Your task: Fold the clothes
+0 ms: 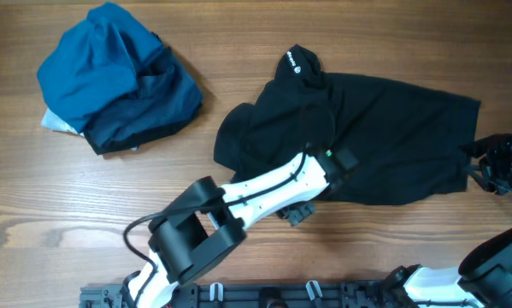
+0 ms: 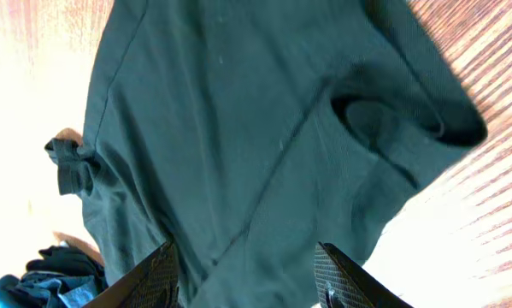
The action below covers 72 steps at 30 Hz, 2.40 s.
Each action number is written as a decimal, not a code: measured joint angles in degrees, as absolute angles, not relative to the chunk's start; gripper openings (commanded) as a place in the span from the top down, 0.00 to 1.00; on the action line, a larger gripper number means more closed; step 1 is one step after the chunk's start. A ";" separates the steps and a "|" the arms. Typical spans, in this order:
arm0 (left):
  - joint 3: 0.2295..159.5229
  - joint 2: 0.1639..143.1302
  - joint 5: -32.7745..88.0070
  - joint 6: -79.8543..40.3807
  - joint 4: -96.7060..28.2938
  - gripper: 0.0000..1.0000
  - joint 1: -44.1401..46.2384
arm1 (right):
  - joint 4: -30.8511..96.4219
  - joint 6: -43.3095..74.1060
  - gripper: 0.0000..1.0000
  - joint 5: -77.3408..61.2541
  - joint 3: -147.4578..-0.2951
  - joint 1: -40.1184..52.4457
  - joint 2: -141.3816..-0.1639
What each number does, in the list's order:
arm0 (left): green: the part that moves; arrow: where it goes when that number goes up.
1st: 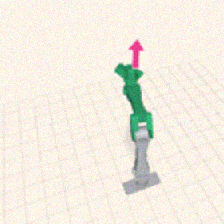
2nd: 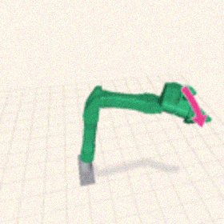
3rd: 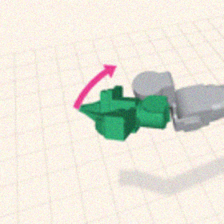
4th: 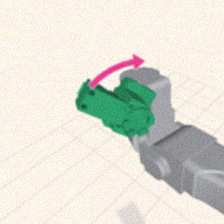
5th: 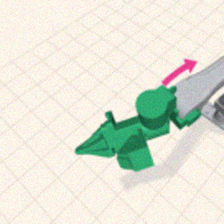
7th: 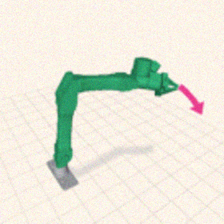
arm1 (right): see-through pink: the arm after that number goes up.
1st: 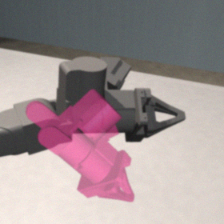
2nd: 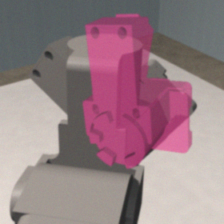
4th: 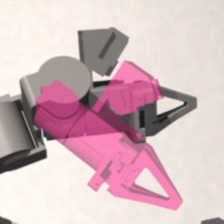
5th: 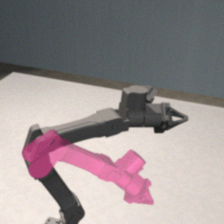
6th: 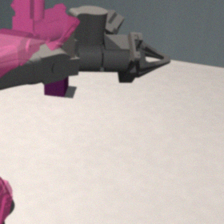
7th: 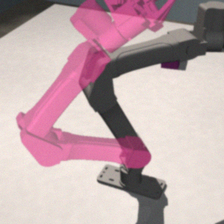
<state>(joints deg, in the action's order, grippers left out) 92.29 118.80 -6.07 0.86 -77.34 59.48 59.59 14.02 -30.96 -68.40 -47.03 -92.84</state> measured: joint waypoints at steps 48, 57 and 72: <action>100.20 114.13 -0.60 3.40 -79.57 0.96 59.46 | 62.04 20.05 0.96 -2.98 -79.77 -39.29 -93.51; 100.20 114.10 -9.37 6.39 -70.85 0.96 52.95 | 56.23 17.96 0.96 -12.19 -79.77 -39.29 -93.56; 100.20 115.20 -0.25 14.72 -54.02 0.00 41.28 | 56.99 21.80 0.96 -2.11 -79.77 -39.24 -94.96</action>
